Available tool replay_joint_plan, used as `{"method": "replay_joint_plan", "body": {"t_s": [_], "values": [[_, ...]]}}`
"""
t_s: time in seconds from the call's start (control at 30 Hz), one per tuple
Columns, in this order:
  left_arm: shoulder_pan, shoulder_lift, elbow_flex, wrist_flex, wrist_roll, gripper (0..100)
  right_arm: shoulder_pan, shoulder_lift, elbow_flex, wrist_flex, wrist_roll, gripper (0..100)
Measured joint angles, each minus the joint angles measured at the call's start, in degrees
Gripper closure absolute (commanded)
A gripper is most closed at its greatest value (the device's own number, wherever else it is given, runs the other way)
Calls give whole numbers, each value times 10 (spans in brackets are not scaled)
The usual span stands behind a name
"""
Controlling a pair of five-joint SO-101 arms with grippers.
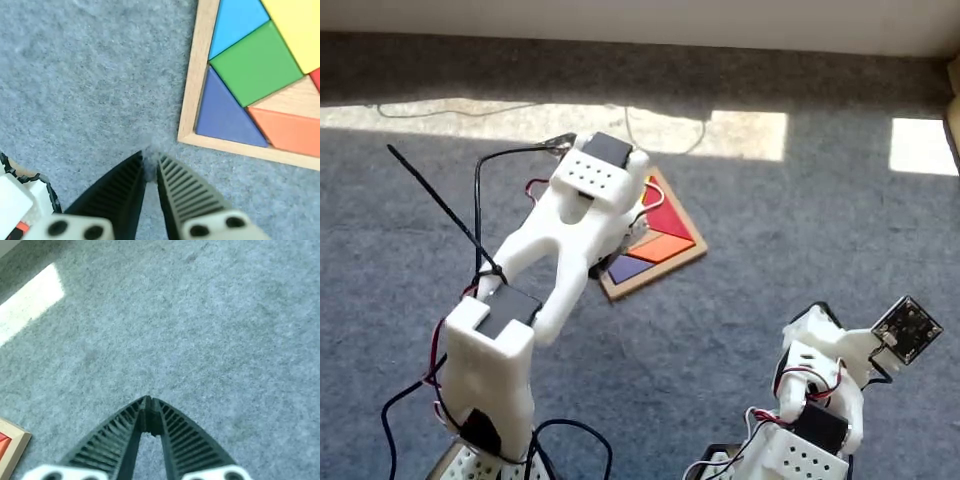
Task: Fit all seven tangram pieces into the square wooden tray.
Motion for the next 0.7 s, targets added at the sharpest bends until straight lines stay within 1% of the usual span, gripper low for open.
{"method": "replay_joint_plan", "body": {"t_s": [0.33,0.47,0.7], "values": [[1,-139,109,-6,0,994,0,0,0,0,0,988],[1,-215,184,-52,0,995,0,0,0,0,0,988],[1,-374,338,-168,0,995,0,0,0,0,0,988]]}}
